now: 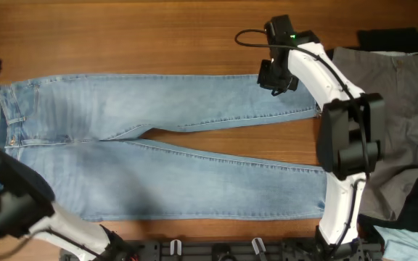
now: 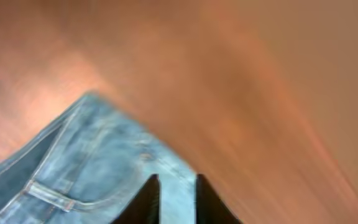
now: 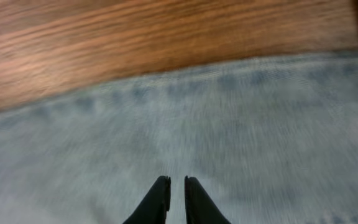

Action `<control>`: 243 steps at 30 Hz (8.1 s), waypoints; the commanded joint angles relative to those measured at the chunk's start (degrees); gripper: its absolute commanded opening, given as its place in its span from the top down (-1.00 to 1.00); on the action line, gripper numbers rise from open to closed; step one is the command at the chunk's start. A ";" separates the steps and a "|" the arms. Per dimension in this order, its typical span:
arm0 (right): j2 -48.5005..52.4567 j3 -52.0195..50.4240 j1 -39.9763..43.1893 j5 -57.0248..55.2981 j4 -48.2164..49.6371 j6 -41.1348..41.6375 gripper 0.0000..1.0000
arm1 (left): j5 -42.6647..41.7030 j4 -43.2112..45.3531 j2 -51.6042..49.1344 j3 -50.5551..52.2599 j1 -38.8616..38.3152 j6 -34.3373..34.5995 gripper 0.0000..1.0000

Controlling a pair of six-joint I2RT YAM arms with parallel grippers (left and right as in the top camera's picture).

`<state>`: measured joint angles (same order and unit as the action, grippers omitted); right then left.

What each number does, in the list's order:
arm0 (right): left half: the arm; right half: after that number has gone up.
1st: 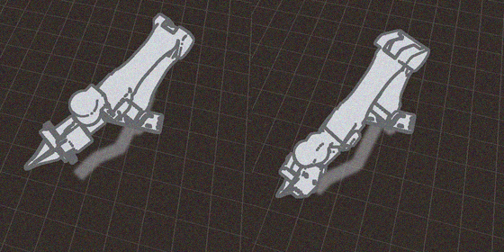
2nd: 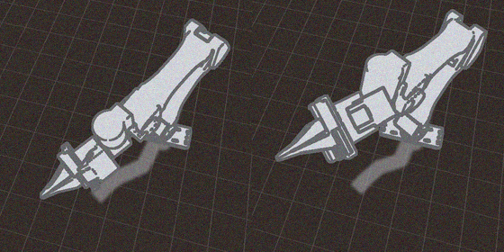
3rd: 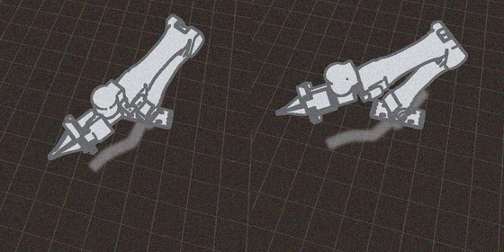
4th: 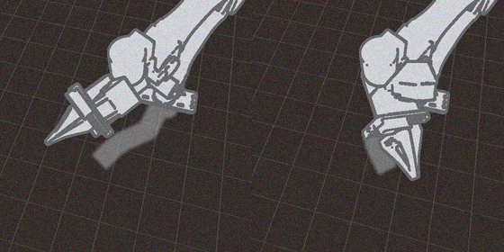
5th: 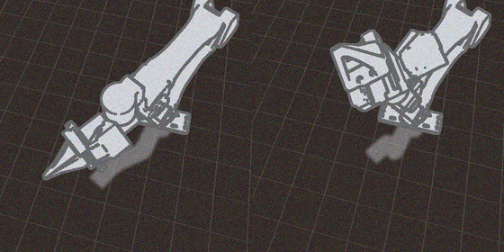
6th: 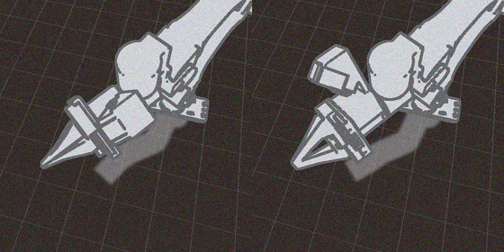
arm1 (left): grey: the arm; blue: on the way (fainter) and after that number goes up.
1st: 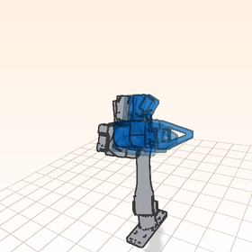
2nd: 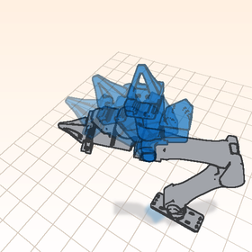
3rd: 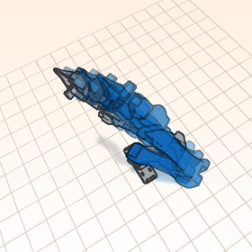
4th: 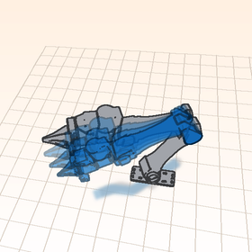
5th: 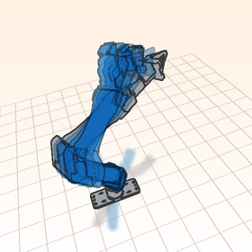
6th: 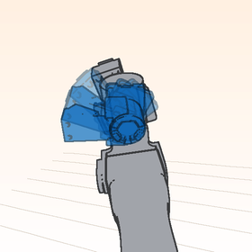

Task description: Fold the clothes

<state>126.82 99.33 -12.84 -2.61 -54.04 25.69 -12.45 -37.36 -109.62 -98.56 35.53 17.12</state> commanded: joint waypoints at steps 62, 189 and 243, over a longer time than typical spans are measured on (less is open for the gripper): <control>-16.41 -36.17 3.69 19.65 -7.58 0.50 0.84 | -3.10 -21.62 -14.01 -29.29 -15.04 -5.11 0.32; -37.05 -48.35 27.74 25.86 15.69 6.54 0.34 | 4.79 -47.21 7.72 -2.89 19.71 1.99 -0.35; -37.86 -51.98 24.92 33.70 20.17 5.86 0.87 | 2.89 -47.21 7.72 -2.89 19.71 1.99 -0.42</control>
<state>88.95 46.63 11.64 28.71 -34.13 30.17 -8.38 -84.55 -102.21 -101.45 55.05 18.39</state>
